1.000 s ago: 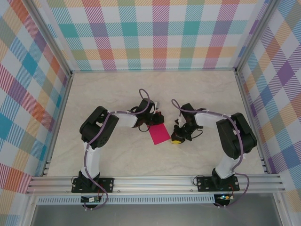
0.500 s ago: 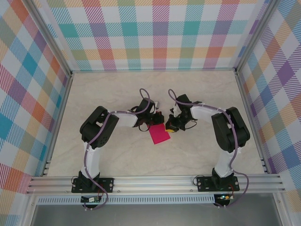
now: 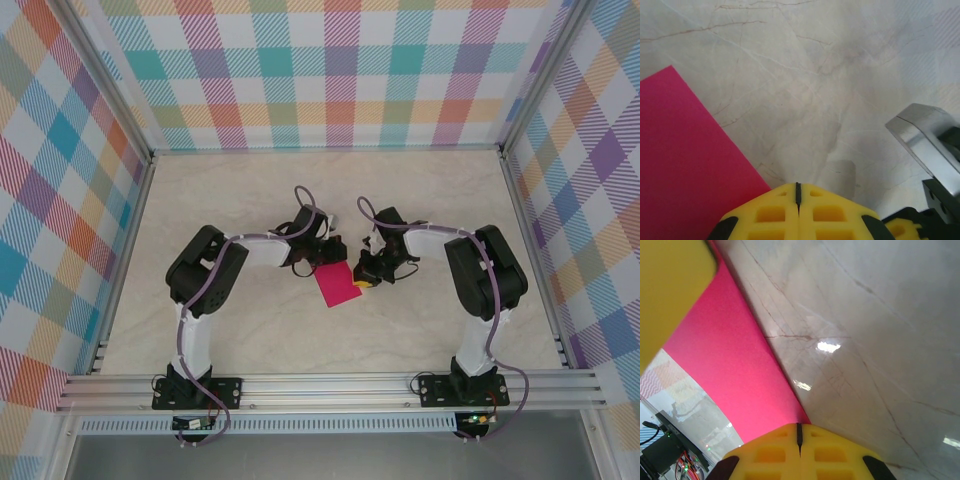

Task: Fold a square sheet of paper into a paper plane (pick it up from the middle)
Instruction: First fold in half a square sheet of paper at the center of the table.

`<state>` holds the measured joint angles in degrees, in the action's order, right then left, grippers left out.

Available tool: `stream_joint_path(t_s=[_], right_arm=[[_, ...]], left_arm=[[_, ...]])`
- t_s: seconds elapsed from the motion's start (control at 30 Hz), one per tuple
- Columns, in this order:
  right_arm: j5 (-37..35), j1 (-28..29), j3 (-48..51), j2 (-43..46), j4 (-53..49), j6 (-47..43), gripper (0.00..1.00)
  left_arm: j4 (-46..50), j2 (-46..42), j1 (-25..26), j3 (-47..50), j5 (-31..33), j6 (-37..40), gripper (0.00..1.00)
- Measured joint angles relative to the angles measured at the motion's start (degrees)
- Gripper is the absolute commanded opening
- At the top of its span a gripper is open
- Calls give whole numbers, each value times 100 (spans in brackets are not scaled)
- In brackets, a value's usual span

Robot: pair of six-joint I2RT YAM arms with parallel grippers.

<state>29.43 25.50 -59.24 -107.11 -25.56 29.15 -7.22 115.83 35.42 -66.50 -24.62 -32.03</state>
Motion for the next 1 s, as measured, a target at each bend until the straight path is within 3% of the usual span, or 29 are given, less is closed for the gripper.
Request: stream_joint_path(t_s=[0.73,1.0], right_arm=[[48,-2,52,-9,72,-96,5],[70,-7,66,-9,96,-109,5]], left_arm=[[-286,52,-31,227,105,-11,0],[-557,118,-177,208,-299,-17,1]])
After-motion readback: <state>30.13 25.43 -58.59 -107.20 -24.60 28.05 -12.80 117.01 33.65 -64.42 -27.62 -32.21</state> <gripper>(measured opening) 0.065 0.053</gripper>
